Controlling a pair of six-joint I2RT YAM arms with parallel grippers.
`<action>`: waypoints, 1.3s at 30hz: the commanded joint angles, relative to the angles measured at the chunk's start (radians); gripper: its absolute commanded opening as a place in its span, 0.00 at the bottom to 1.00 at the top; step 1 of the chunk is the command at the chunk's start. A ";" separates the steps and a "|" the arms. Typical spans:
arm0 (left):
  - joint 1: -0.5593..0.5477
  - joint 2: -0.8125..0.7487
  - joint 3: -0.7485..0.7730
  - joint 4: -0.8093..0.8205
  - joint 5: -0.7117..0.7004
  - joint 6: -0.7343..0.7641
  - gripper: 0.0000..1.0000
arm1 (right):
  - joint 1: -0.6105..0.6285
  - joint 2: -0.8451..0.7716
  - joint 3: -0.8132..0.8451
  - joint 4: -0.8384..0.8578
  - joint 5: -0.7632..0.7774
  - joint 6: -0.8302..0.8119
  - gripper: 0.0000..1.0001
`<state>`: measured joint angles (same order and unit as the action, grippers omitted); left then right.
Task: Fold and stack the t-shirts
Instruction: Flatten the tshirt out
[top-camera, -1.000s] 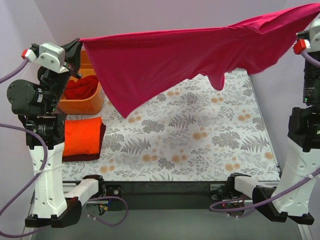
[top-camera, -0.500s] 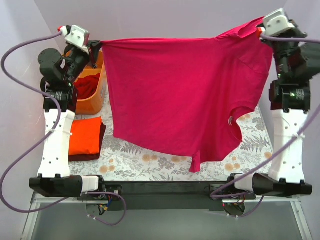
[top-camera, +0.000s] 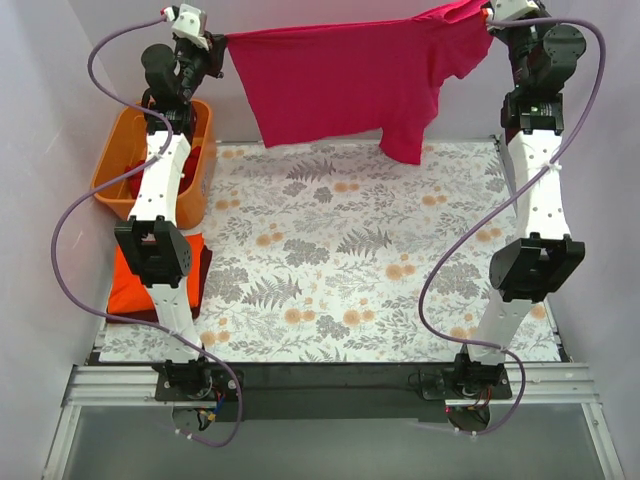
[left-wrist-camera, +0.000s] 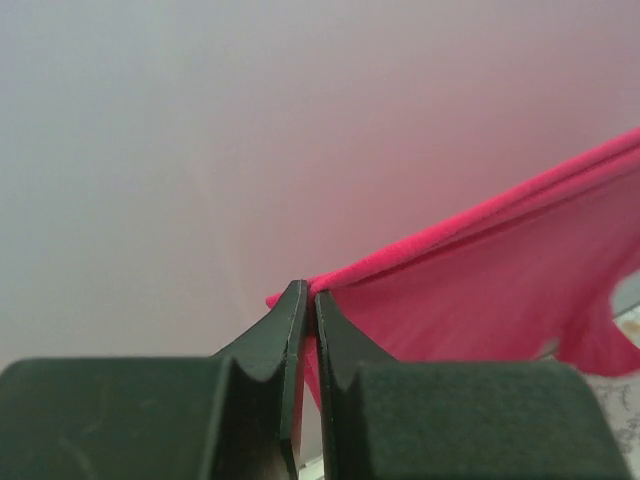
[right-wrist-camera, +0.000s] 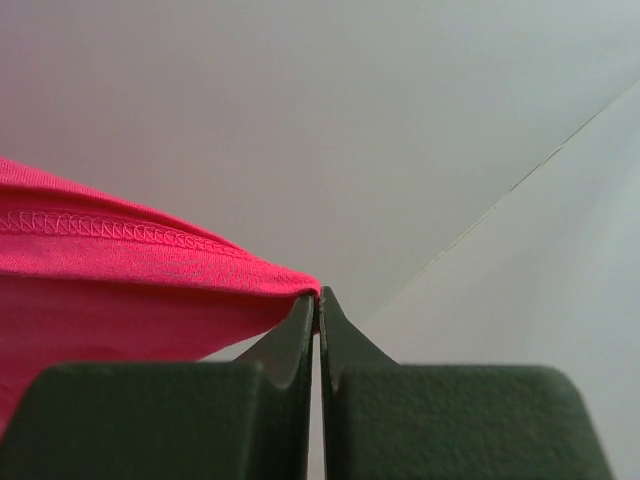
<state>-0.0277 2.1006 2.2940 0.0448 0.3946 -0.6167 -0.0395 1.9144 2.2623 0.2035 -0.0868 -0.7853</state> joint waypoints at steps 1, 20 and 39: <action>0.017 -0.142 -0.215 0.194 -0.017 0.023 0.00 | -0.017 -0.144 -0.253 0.209 -0.019 -0.022 0.01; 0.017 -0.272 -0.824 0.119 0.003 0.118 0.00 | -0.014 -0.304 -0.888 0.249 -0.031 -0.043 0.01; 0.026 -0.841 -0.910 0.495 -0.119 0.044 0.00 | -0.030 -0.673 -0.586 0.295 0.166 0.014 0.01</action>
<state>-0.0208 1.2976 1.4227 0.4545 0.3466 -0.5983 -0.0479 1.2888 1.6283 0.3988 -0.0177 -0.7628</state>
